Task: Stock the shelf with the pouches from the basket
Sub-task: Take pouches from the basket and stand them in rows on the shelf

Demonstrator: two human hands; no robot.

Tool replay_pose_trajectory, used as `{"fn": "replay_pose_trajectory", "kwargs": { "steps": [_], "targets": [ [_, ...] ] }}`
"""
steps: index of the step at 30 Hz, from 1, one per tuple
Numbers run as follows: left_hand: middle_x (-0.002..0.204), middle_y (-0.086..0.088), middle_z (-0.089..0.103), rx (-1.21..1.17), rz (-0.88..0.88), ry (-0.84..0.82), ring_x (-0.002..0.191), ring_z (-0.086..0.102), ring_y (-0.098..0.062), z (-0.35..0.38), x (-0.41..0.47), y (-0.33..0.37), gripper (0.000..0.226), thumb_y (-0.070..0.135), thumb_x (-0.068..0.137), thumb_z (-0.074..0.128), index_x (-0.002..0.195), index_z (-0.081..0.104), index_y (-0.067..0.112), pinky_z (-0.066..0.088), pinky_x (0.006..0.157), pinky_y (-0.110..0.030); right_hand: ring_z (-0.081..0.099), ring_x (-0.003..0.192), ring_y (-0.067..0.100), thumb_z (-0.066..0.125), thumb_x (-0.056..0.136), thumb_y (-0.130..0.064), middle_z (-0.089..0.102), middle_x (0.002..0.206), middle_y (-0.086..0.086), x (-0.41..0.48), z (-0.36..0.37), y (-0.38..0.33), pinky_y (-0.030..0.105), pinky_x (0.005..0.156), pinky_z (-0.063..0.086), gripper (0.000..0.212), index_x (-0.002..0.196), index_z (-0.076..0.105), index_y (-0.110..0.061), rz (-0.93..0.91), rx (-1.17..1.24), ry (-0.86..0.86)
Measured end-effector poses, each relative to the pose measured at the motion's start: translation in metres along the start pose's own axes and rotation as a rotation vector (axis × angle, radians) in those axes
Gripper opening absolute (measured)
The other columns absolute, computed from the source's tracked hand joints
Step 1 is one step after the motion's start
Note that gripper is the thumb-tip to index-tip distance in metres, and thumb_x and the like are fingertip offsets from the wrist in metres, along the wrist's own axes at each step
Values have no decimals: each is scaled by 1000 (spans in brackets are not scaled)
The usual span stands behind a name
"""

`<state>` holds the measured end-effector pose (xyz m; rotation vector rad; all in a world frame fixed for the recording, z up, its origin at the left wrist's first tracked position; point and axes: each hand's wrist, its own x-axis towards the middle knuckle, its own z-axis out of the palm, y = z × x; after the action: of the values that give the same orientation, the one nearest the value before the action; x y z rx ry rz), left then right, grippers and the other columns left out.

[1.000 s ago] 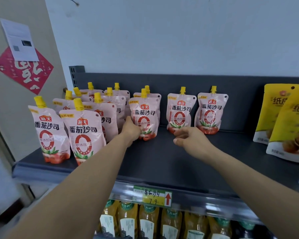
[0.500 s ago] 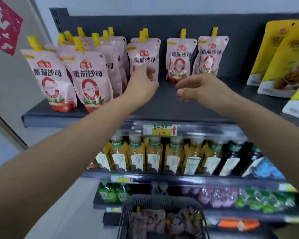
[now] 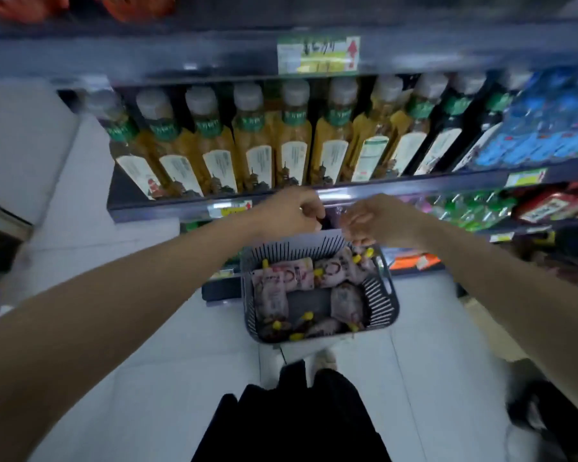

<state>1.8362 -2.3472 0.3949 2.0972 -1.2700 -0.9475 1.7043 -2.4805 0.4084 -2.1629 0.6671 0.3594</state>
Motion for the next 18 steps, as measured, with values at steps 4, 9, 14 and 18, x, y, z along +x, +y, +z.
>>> {"fn": "replay_pose_trajectory", "kwargs": {
  "steps": [4, 9, 14, 18],
  "targets": [
    [88, 6, 54, 8, -154, -226, 87, 52, -12, 53, 5, -50, 22, 12, 88, 59, 109, 61, 5, 40, 66, -20, 60, 86, 18, 59, 88, -5, 66, 104, 7, 12, 53, 43, 23, 76, 48, 21, 107, 68, -3, 115, -100, -43],
    [103, -1, 56, -8, -327, -342, 96, 53, -17, 126, 15, -110, 30, 18, 84, 65, 113, 61, 9, 40, 81, -28, 60, 109, 26, 58, 90, -8, 65, 120, 13, 29, 100, 95, 26, 88, 44, 22, 110, 67, -3, 208, -185, -92],
    [120, -5, 57, -12, -406, -384, 100, 52, -18, 181, 24, -149, 42, 14, 82, 67, 121, 53, 12, 41, 85, -29, 57, 117, 28, 54, 91, -11, 62, 126, 14, 54, 136, 147, 33, 100, 44, 29, 118, 62, -3, 274, -297, -185],
    [123, -9, 56, 69, -408, -365, 109, 54, -25, 212, 31, -166, 44, 9, 81, 64, 123, 51, 11, 41, 81, -30, 59, 112, 30, 59, 90, -21, 64, 122, 15, 69, 158, 182, 30, 93, 46, 31, 116, 62, -4, 332, -370, -216]
  ]
}}
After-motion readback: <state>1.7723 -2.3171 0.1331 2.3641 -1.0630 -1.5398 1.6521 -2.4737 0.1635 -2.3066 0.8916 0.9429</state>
